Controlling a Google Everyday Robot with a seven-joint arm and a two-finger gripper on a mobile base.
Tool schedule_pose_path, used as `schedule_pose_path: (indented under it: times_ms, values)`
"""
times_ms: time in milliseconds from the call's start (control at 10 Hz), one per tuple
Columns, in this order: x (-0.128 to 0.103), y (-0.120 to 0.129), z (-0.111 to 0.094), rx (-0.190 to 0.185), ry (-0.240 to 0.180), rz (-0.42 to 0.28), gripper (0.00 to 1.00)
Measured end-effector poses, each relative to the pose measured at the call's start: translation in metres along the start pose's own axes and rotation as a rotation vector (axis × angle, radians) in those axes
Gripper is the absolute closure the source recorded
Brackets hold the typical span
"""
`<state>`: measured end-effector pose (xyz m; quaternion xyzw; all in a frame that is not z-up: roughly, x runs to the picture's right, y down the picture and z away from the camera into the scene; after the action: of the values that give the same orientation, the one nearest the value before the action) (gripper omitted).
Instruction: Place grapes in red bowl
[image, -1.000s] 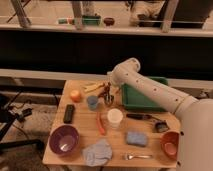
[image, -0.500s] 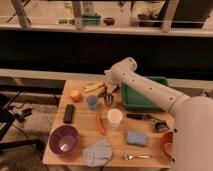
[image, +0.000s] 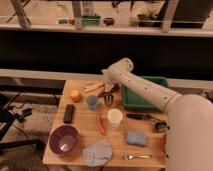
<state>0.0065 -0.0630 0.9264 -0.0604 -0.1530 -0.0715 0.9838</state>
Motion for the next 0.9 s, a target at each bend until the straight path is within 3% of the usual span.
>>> schedule_pose_path:
  times_ms: [500, 900]
  values:
    - [0.01, -0.004, 0.028, 0.004, 0.038, -0.013, 0.2]
    - [0.019, 0.002, 0.051, -0.024, 0.063, -0.023, 0.2]
